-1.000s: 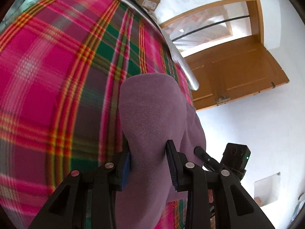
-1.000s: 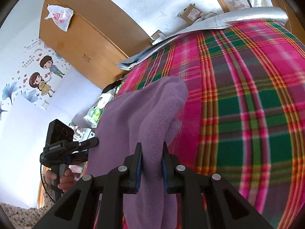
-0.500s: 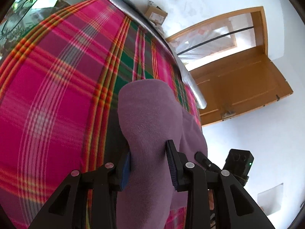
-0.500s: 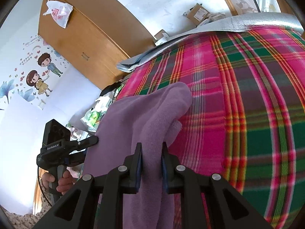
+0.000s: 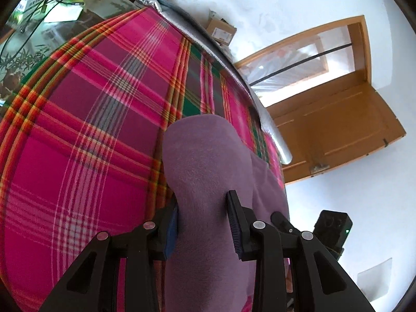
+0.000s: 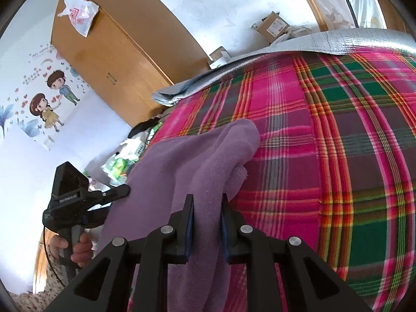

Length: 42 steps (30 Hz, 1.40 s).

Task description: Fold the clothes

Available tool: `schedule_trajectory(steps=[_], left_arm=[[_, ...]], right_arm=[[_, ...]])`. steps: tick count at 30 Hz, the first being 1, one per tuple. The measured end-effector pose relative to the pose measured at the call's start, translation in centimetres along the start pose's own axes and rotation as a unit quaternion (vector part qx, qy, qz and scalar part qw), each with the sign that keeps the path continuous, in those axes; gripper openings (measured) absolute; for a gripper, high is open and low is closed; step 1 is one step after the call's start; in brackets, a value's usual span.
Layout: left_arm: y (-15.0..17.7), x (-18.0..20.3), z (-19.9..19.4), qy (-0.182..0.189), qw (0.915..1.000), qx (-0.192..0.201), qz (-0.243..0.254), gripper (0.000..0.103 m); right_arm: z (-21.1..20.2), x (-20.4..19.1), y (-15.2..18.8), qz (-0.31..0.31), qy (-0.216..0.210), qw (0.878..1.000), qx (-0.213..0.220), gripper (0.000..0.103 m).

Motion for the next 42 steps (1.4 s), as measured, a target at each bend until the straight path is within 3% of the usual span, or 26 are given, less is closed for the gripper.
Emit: schedule_trajectory(steps=[8,15,30,42], left_arm=[[0.0,-1.2,-1.1,0.000,1.0000,-0.005,0.000,0.035],[0.4,-1.2,-2.0,-0.004,1.0000,0.003,-0.001,0.035],[3.9,-0.5,-4.8,-0.037,0.9992,0.000,0.017,0.035],[5.9,-0.6,-5.7,-0.066,0.9972,0.005,0.034,0.035]], right_arm=[[0.5,1.6,1.2,0.006,0.027,1.000,-0.006,0.020],[0.3,1.5,1.5,-0.025,0.051,0.998,-0.013,0.026],[-4.9,-1.2,4.8,-0.108,0.096,0.989,-0.006,0.026],[-6.8,-1.8,7.6,-0.100,0.107,0.989,-0.012,0.026]])
Point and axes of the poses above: each gripper's, at about its wrist camera, not at the fingertips, and z roughly the way its jaws point, x to its right, y to its underside, the point moved 7 cm from there along z, roughly the way its jaws point, and after that the axes turned 13 degrees about x, right-handed, at the moved point
